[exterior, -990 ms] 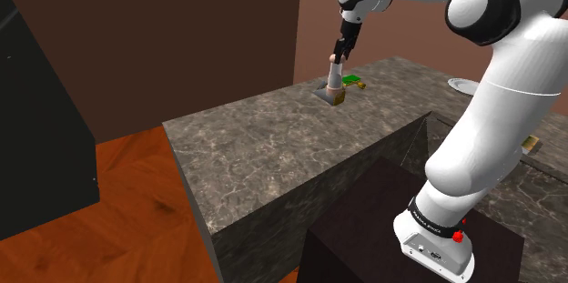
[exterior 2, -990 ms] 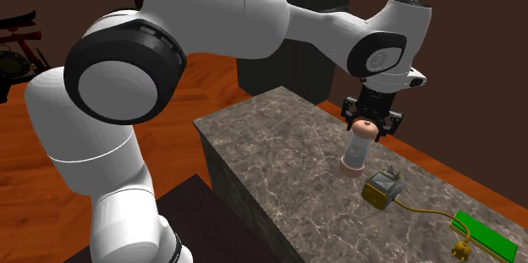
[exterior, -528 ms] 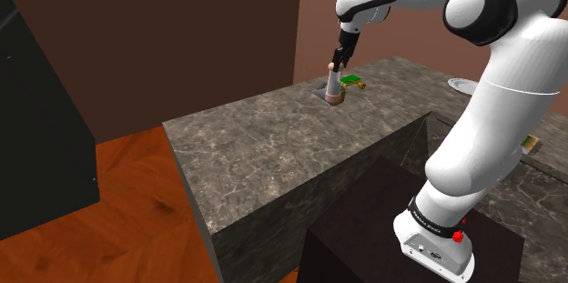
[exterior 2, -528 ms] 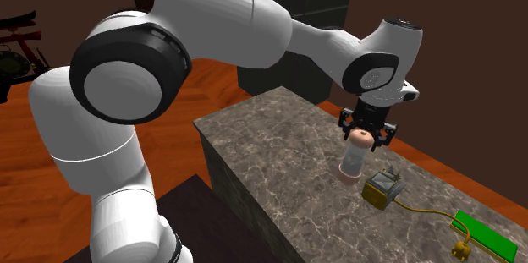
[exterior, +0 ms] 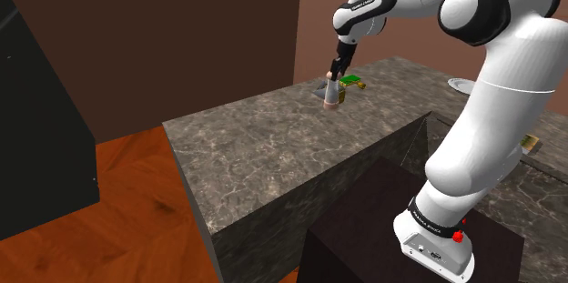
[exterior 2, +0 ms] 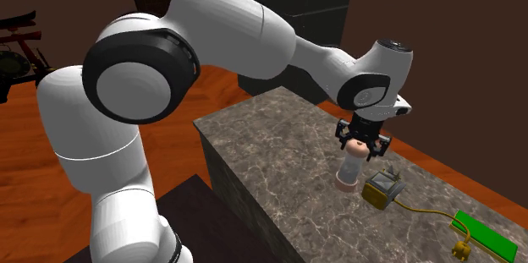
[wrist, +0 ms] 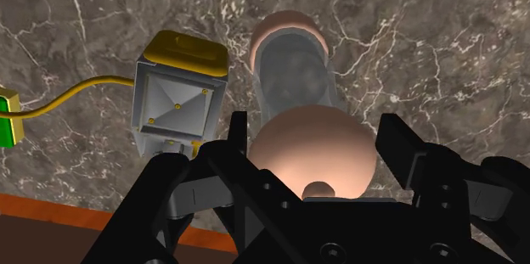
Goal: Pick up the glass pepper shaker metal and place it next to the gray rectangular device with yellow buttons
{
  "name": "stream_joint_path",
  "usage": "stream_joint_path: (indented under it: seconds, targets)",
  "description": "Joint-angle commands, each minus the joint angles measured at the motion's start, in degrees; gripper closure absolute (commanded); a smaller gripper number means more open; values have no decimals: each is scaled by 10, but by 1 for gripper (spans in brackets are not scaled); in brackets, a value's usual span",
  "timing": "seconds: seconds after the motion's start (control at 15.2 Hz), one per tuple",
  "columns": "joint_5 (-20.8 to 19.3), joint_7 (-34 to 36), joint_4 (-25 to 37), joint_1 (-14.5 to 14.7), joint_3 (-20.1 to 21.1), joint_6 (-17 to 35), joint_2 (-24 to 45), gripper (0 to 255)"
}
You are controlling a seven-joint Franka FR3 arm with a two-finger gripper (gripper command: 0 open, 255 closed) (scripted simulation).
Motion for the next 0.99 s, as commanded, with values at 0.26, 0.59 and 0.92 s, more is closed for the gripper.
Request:
stream_joint_path:
  seconds: [0.26,0.59,0.92]
  targets:
    - [4,-4,-15,-1,0,27,11,255]
    - [4,-4,-15,-1,0,27,11,255]
    - [4,-4,-15,-1,0,27,11,0]
